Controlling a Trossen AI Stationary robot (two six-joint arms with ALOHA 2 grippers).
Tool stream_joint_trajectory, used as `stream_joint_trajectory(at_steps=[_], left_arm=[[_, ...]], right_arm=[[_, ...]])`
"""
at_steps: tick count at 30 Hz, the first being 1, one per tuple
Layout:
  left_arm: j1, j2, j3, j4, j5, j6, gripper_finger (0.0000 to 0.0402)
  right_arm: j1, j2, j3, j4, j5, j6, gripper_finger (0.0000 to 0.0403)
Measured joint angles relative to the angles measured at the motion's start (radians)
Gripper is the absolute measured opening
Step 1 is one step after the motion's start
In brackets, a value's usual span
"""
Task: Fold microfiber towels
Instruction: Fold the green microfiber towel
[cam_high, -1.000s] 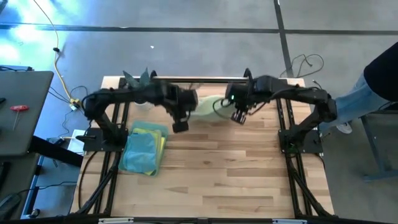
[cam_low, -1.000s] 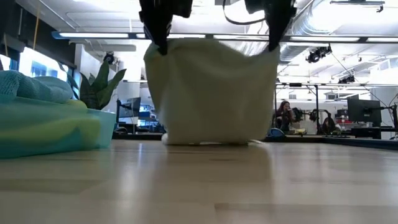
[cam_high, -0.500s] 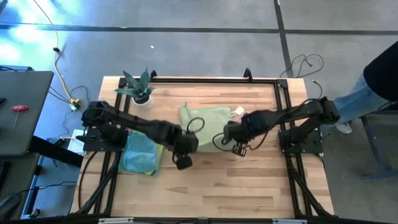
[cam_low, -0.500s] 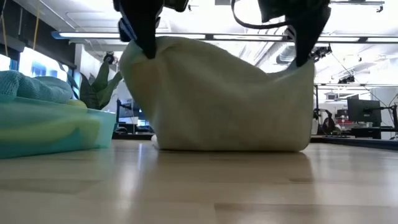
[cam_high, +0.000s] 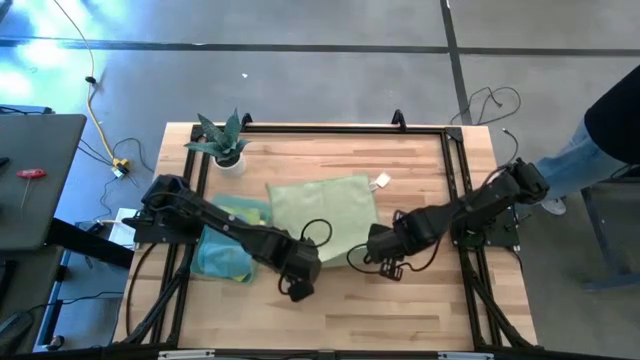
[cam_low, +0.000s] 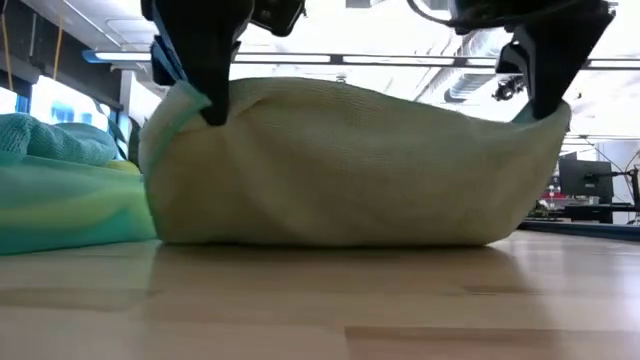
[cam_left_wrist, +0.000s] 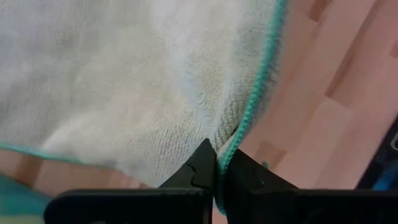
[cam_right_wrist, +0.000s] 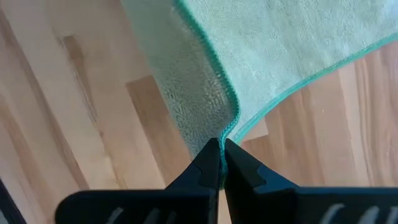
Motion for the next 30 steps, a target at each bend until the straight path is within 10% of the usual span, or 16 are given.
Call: stream_joint_trajectory(at_steps=[30], left_arm=[[0.245,-0.002,-0.044,-0.173,-0.024,0.369,0.0005]], right_arm=[[-0.342,0.000,-0.173,0.288,0.082,-0.444,0.0000]])
